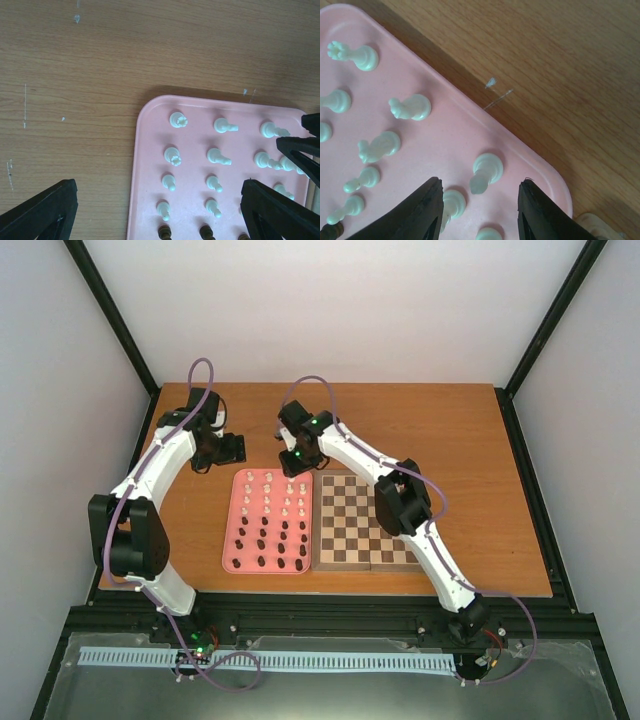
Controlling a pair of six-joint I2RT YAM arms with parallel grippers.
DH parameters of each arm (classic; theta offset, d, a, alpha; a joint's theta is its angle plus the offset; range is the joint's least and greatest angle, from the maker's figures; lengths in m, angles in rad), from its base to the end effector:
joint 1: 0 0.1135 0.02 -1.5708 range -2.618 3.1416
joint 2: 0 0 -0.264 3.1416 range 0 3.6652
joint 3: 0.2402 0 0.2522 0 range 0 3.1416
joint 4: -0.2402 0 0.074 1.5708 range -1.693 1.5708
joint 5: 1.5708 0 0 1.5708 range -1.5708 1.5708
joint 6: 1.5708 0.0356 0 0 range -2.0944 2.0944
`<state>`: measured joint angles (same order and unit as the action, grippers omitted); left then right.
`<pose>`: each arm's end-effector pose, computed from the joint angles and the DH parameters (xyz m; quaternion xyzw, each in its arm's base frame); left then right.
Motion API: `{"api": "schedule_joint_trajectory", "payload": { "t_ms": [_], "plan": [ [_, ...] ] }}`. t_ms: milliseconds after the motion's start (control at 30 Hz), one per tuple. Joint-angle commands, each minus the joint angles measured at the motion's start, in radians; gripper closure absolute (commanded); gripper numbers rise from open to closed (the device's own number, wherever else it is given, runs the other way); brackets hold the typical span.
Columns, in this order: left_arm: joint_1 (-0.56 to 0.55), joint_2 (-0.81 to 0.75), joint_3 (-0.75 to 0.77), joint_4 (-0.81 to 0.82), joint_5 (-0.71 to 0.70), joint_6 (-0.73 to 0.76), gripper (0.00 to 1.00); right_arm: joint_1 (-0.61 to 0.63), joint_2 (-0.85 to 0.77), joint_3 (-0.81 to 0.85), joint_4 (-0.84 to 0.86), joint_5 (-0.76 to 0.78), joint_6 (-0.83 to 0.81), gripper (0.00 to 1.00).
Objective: Set up the chess pieces on the board
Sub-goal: Pick up the chess piece from the storage box.
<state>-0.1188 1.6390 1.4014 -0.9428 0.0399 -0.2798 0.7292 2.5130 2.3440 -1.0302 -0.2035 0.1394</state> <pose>0.3294 -0.0407 0.2762 -0.0750 0.9779 -0.0576 0.1862 0.3864 0.3549 0.1852 -0.3021 0.9300 0.1679 0.1247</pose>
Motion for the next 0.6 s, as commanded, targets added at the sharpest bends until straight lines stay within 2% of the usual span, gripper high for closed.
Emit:
{"api": "schedule_joint_trajectory", "payload": {
  "t_ms": [0,567],
  "plan": [
    [0.000,-0.002,0.040,-0.009,0.025,-0.003,0.00,0.003,0.022,0.048,0.018,-0.010,0.009,0.60],
    [0.001,0.003,0.031,-0.005,0.027,-0.006,0.00,0.004,0.058,0.049,0.017,-0.033,0.018,0.70]
  ]
}}
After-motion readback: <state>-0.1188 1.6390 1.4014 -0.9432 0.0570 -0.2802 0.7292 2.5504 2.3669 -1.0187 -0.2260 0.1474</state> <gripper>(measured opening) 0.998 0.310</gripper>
